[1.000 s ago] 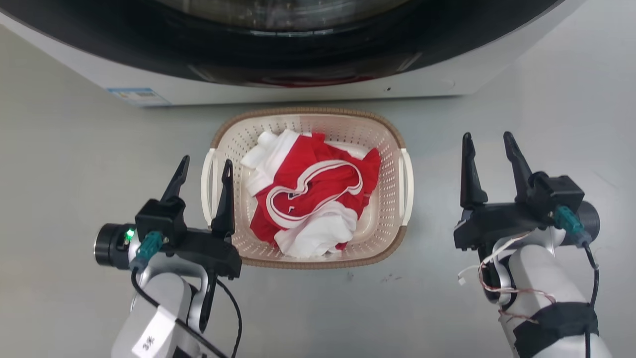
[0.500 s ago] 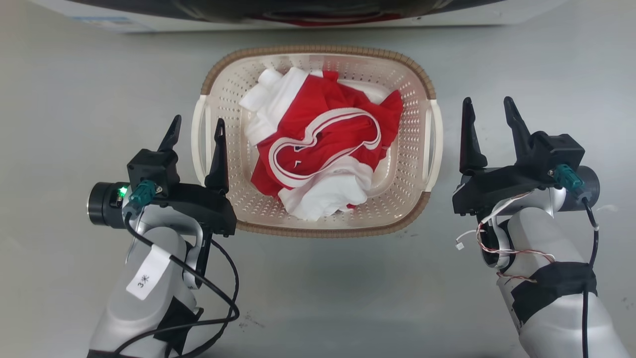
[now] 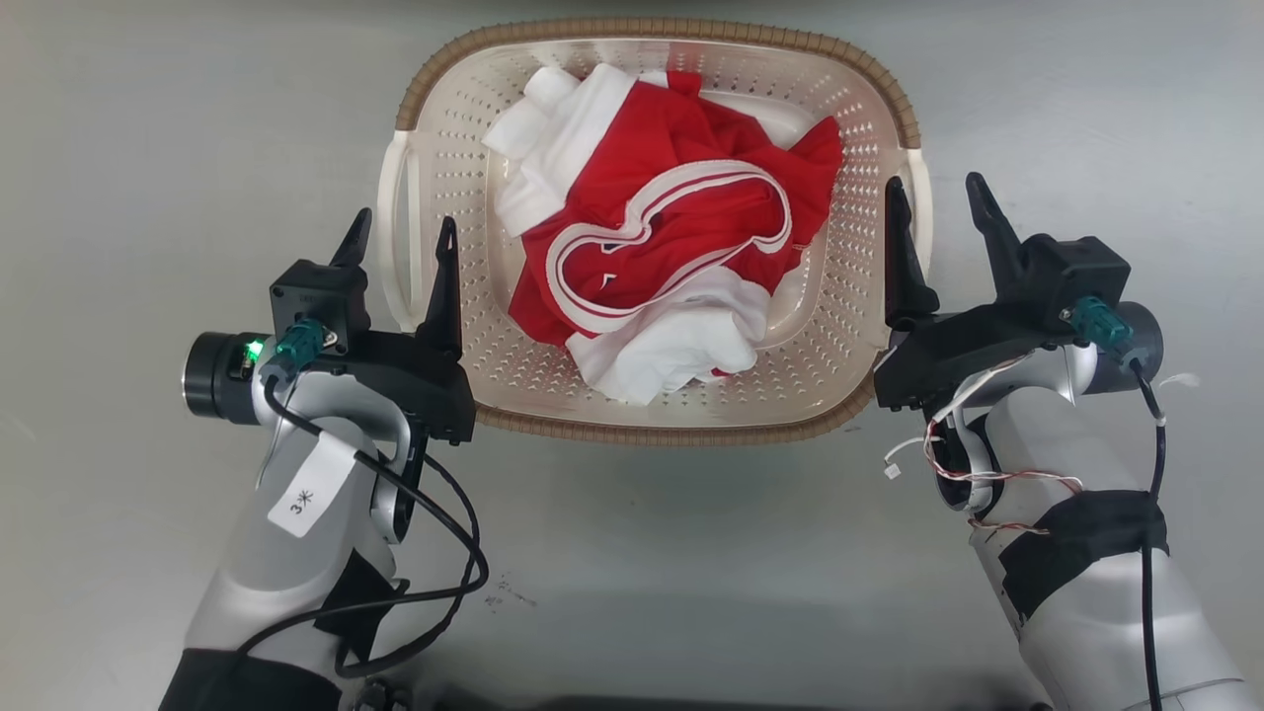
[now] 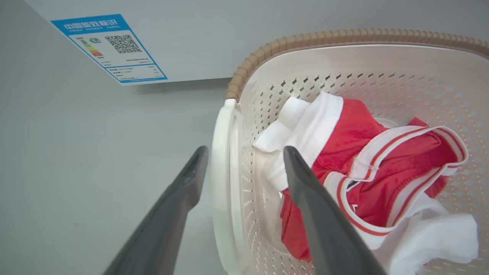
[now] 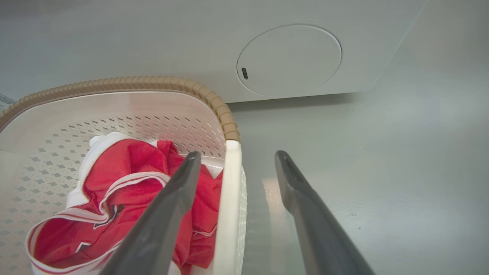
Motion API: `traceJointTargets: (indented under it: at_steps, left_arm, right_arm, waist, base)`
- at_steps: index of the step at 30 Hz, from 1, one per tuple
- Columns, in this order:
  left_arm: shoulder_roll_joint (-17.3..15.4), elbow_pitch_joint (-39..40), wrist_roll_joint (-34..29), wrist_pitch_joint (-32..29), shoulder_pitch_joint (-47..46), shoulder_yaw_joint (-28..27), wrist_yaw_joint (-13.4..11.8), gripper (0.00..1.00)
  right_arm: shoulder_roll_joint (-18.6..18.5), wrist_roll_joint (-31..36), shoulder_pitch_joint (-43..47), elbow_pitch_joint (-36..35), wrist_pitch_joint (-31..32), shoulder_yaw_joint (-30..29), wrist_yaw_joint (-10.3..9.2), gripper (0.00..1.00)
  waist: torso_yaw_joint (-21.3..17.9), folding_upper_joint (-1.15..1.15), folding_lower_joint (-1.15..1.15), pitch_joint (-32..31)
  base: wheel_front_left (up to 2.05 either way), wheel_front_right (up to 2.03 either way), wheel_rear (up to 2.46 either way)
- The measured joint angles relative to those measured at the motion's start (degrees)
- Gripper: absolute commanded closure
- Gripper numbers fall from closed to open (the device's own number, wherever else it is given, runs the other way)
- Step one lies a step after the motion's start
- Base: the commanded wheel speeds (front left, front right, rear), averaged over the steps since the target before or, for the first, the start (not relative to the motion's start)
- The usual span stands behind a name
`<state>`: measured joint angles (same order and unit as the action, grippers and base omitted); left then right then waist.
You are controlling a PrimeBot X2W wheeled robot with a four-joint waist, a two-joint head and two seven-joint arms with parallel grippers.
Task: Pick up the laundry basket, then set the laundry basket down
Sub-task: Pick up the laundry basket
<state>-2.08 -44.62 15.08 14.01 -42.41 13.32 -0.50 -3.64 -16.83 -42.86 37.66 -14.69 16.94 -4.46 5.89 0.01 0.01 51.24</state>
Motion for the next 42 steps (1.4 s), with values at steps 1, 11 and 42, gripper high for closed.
traceJointTargets:
  at_steps: [1,11,42]
  left_arm:
    - [0.1,-0.5,0.0,0.2,-0.4,0.1,0.0,0.00]
    - [0.3,-5.0,1.6,0.3,-3.3,-0.9,-0.5,0.00]
    - [0.6,-15.1,2.5,0.3,-10.2,1.3,3.2,1.00]
  right_arm:
    - [0.0,-0.4,-0.2,0.1,0.0,0.2,-0.01,0.00]
    - [-0.1,-2.1,-2.0,1.7,0.0,2.7,-0.15,0.00]
    - [-0.3,-6.5,-5.1,6.0,-0.1,6.3,-1.19,1.00]
  waist:
    - [0.1,0.00,0.00,0.3]
    - [0.9,0.00,-0.01,2.8]
    - [0.8,-0.01,-0.01,5.2]
  base:
    - [0.00,0.00,0.00]
    - [0.00,0.00,0.00]
    - [0.00,0.00,0.00]
